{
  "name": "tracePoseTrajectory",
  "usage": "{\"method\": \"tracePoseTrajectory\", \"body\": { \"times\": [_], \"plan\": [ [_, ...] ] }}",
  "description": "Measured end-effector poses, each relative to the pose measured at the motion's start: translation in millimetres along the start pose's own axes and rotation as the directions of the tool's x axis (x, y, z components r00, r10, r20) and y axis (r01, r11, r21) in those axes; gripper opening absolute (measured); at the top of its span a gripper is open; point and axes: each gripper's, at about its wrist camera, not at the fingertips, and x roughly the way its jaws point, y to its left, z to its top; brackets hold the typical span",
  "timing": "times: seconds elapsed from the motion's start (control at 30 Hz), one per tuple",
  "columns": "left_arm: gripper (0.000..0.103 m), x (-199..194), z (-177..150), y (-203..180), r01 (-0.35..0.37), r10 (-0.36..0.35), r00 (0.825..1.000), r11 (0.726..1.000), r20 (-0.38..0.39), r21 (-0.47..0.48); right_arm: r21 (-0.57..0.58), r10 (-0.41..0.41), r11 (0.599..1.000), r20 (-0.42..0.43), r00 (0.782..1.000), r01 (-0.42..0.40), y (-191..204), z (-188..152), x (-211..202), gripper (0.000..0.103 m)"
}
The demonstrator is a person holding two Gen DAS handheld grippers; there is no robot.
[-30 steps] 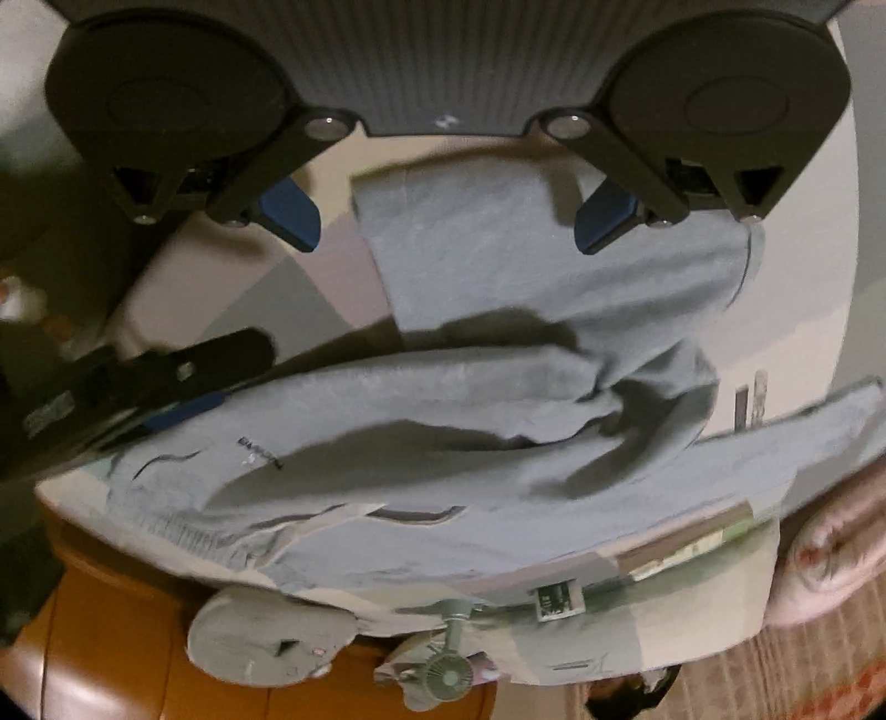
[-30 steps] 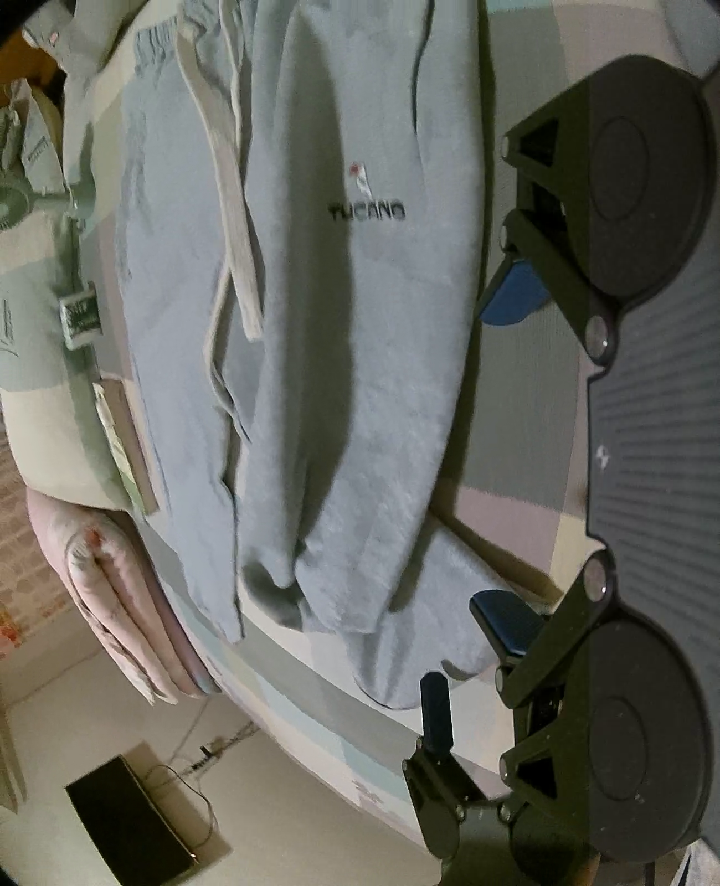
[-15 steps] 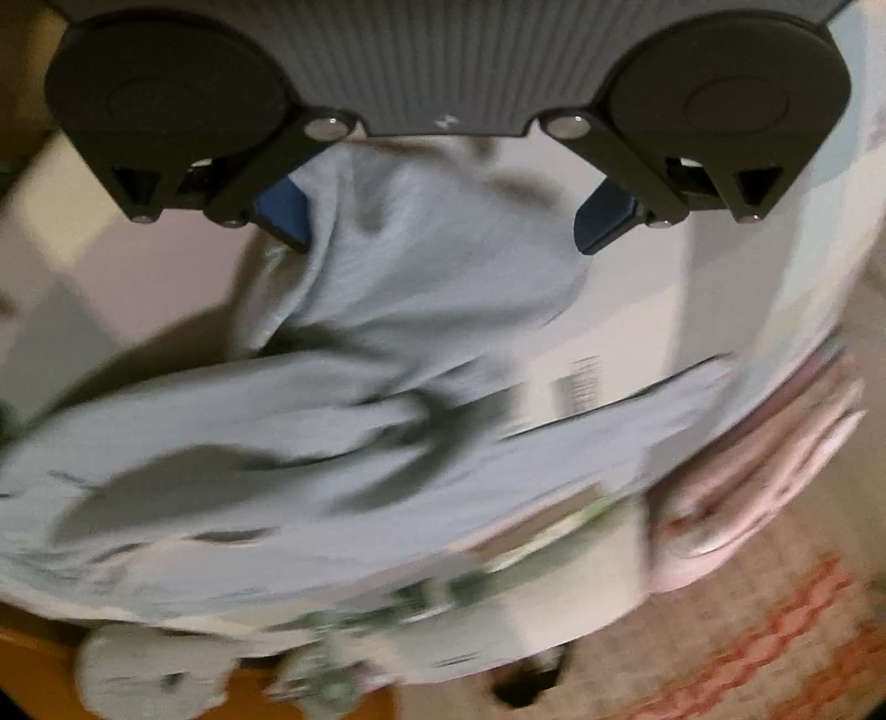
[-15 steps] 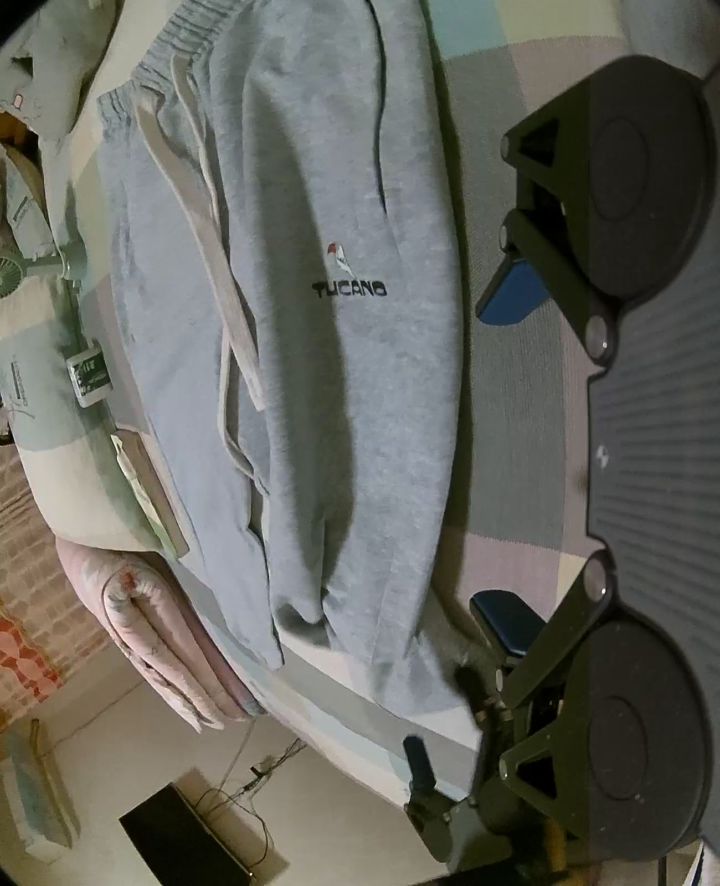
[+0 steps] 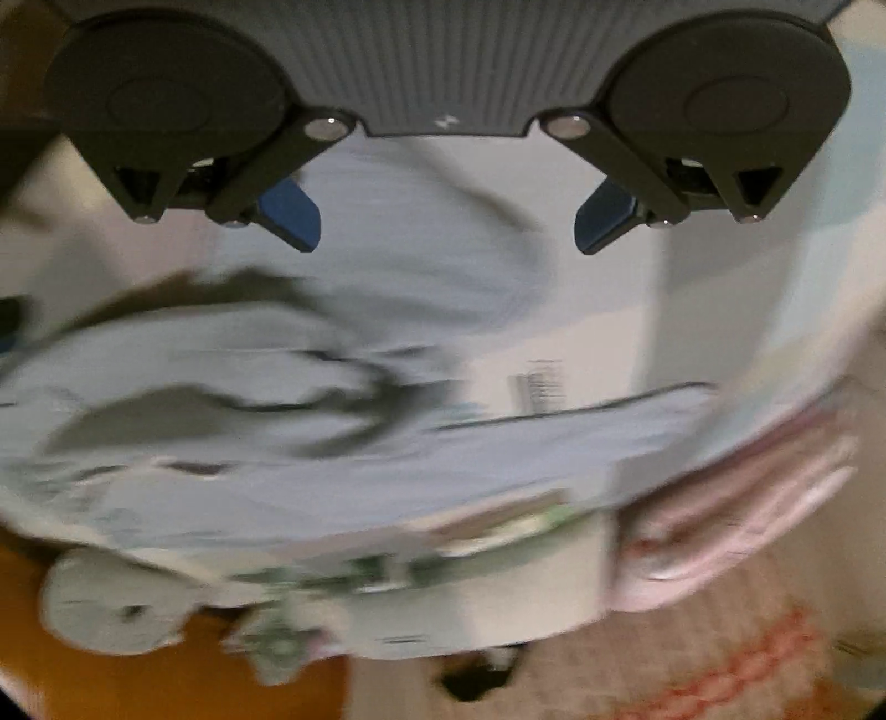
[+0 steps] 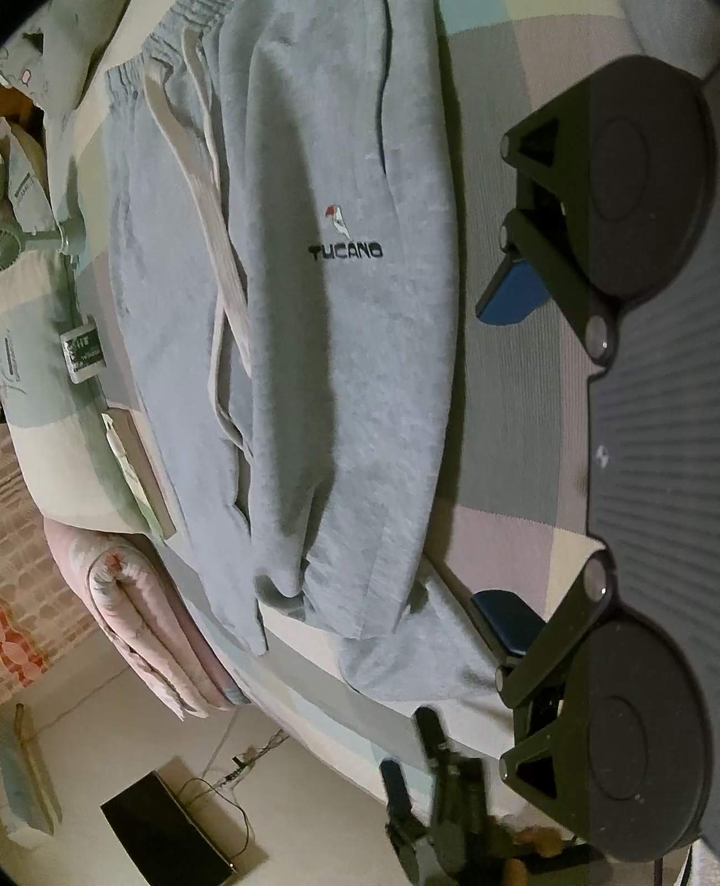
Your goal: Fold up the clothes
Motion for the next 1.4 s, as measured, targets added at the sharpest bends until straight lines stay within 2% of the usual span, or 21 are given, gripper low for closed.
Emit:
{"method": "tracePoseTrajectory", "body": {
  "times": [0.17,0.27,0.33,0.4,0.47,0.57,0.63,0.77,0.87,1.03,1.1,1.23,1.33,1.4],
  "plan": [
    [0.099,30,-10,-55,-0.035,0.038,0.999,0.986,-0.015,0.161,-0.016,-0.001,1.000,-0.013,1.000,0.001,4,-2,1,0.103],
    [0.099,44,-12,-62,-0.164,0.162,0.986,0.962,0.027,0.218,-0.011,-0.010,1.000,-0.011,1.000,0.010,2,-3,-1,0.103],
    [0.100,46,-7,-54,-0.229,0.222,0.973,0.952,0.055,0.205,-0.005,-0.010,1.000,-0.008,1.000,0.010,0,-3,-2,0.103],
    [0.100,45,0,-41,-0.272,0.264,0.962,0.950,0.075,0.150,0.001,-0.010,1.000,-0.004,1.000,0.010,-1,-3,-3,0.103],
    [0.100,42,5,-30,-0.285,0.279,0.957,0.954,0.073,0.093,0.009,-0.006,1.000,-0.005,1.000,0.006,-3,-3,-2,0.103],
    [0.100,45,6,-25,-0.157,0.157,0.988,0.987,0.010,0.032,0.017,0.005,1.000,-0.011,1.000,-0.005,-3,-4,1,0.103],
    [0.101,47,1,-22,-0.187,0.187,0.982,0.982,-0.004,0.026,0.012,0.008,1.000,-0.016,1.000,-0.007,0,-4,2,0.103],
    [0.102,51,-9,-16,-0.262,0.263,0.965,0.965,-0.028,0.021,-0.008,0.013,1.000,-0.015,1.000,-0.013,5,-4,0,0.103],
    [0.101,46,-14,9,-0.328,0.327,0.944,0.945,-0.039,-0.009,0.001,0.008,1.000,-0.009,1.000,-0.008,2,-3,-1,0.103],
    [0.101,46,-24,69,-0.462,0.453,0.885,0.883,-0.112,-0.080,0.019,0.008,1.000,-0.018,1.000,-0.008,0,-4,1,0.103],
    [0.101,44,-27,86,-0.476,0.462,0.877,0.873,-0.133,-0.106,0.011,0.005,1.000,-0.022,1.000,-0.004,2,-4,2,0.103],
    [0.100,32,-30,88,-0.392,0.375,0.918,0.908,-0.126,-0.150,0.010,0.008,1.000,-0.026,1.000,-0.007,4,-4,4,0.103],
    [0.100,32,-28,68,-0.270,0.256,0.960,0.953,-0.110,-0.138,0.001,0.009,1.000,-0.033,0.999,-0.009,9,-4,6,0.103],
    [0.100,32,-26,54,-0.180,0.167,0.981,0.974,-0.101,-0.137,-0.009,0.012,1.000,-0.036,0.999,-0.012,11,-5,5,0.103]
  ]
}}
